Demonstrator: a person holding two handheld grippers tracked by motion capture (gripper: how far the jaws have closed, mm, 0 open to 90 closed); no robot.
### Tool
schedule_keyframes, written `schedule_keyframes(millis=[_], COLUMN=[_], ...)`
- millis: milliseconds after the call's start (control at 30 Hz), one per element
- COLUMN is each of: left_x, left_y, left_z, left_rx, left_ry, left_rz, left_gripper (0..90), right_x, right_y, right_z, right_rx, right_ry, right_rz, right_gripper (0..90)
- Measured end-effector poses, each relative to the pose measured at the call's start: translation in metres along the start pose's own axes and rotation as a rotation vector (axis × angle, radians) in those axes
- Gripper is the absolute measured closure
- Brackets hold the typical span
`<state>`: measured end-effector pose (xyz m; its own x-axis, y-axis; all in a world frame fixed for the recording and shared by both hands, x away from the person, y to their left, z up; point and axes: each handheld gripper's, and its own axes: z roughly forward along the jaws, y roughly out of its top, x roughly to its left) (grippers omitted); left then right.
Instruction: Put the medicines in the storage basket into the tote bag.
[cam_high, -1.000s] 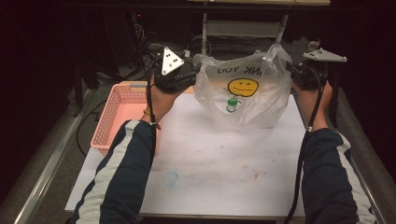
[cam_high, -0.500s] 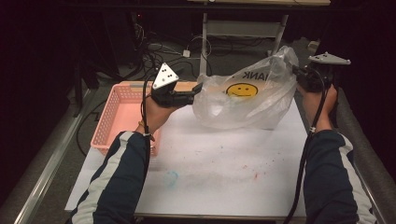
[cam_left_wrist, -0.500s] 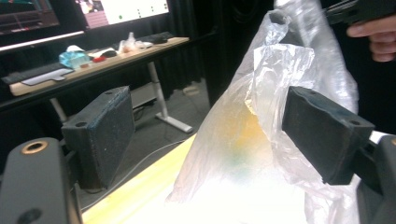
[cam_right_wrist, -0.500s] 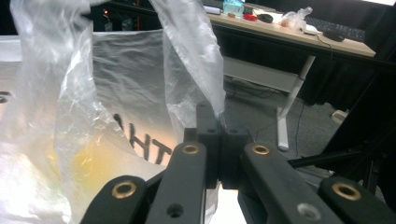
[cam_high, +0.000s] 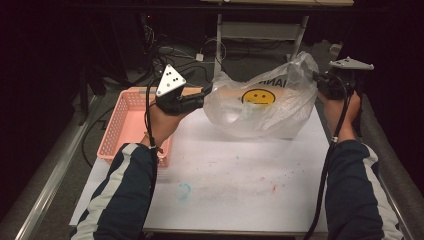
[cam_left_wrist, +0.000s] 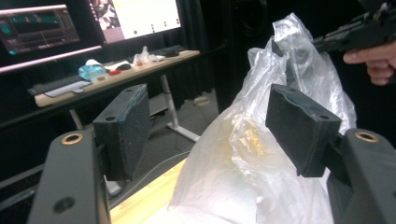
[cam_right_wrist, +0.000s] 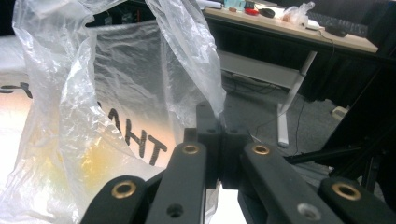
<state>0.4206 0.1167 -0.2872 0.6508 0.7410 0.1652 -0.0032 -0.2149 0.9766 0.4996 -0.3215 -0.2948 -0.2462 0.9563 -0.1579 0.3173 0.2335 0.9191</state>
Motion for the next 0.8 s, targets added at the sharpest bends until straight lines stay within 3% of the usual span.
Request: schedule_keyframes(millis=[67, 133, 233, 333, 400, 500, 633, 733, 800], left_x=[0.003, 0.006, 0.008, 0.001, -0.007, -0.019, -0.031, -0.037, -0.039], left_y=[0.004, 0.009, 0.015, 0.005, -0.007, -0.025, -0.044, -0.052, -0.054], left_z=[-0.009, -0.019, -0.032, -0.038, -0.039, -0.032, -0.011, 0.007, 0.014], left_rx=[-0.025, -0.054, -0.06, -0.026, 0.005, 0.067, 0.137, 0.182, 0.176], left_ry=[0.01, 0.048, 0.053, -0.022, -0.05, -0.086, -0.121, -0.107, -0.095], left_rz=[-0.018, -0.032, -0.012, 0.018, 0.046, 0.049, 0.055, 0.065, 0.071], left_gripper=[30.3, 30.3, 30.4, 27.8, 27.2, 22.2, 22.1, 23.3, 39.4], right_x=[0.001, 0.001, 0.0, -0.001, -0.001, 0.0, 0.001, 0.002, 0.004], right_y=[0.001, 0.001, 0.001, 0.0, -0.001, -0.005, -0.009, -0.01, -0.01], right_z=[-0.001, -0.002, -0.003, -0.004, -0.004, -0.004, -0.007, -0.01, -0.012], right_rx=[-0.004, -0.004, -0.002, -0.004, -0.001, 0.004, -0.004, -0.017, -0.022], right_ry=[-0.001, -0.006, -0.013, -0.017, -0.013, -0.015, -0.019, -0.004, 0.001], right_rz=[-0.006, -0.007, -0.003, 0.008, 0.011, 0.008, 0.003, 0.013, 0.011], right_gripper=[90.0, 90.0, 90.0, 90.0, 90.0, 90.0, 90.0, 89.6, 83.5])
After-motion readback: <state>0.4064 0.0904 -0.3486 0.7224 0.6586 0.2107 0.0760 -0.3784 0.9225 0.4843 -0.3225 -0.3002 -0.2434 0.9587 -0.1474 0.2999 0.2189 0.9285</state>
